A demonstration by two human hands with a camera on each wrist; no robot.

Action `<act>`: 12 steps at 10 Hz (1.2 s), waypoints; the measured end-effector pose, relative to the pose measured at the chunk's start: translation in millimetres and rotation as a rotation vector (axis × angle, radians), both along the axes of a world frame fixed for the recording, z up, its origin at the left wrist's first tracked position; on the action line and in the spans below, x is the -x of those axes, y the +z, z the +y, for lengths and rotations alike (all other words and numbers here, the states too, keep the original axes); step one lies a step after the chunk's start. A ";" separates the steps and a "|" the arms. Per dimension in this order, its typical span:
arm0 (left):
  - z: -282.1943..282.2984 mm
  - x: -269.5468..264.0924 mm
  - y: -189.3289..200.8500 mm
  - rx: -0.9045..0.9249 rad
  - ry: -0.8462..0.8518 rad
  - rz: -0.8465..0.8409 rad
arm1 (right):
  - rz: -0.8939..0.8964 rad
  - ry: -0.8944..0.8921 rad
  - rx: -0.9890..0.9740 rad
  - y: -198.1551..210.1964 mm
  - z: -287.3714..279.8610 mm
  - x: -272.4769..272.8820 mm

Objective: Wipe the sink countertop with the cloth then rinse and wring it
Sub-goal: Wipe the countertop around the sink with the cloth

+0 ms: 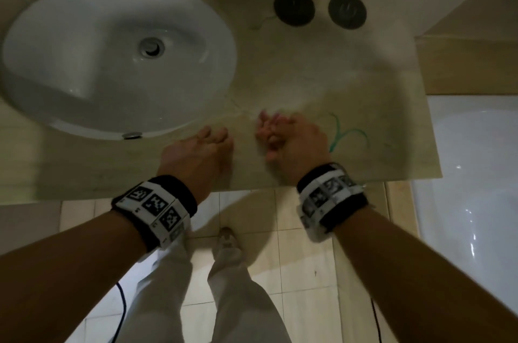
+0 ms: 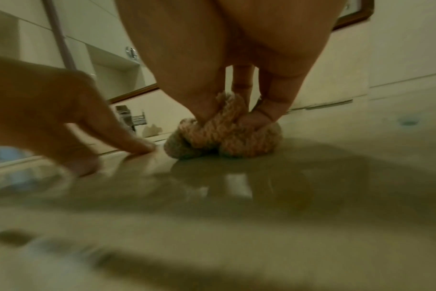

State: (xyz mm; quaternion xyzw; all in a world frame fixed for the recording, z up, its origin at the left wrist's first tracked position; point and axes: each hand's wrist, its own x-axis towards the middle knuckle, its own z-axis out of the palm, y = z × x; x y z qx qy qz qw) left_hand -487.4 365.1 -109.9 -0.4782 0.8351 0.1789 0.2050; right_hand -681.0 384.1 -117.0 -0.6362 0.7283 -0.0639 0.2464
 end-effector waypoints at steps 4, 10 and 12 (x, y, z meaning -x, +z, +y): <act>-21.8 13.7 -3.1 -0.083 -0.008 0.095 | -0.037 -0.067 -0.140 19.2 10.3 7.7; -49.7 45.1 -9.2 -0.138 -0.100 0.124 | 0.095 -0.405 -0.146 20.8 -71.1 91.9; -47.2 49.3 -11.9 -0.097 -0.074 0.105 | 0.071 -0.112 -0.071 12.2 -64.4 73.5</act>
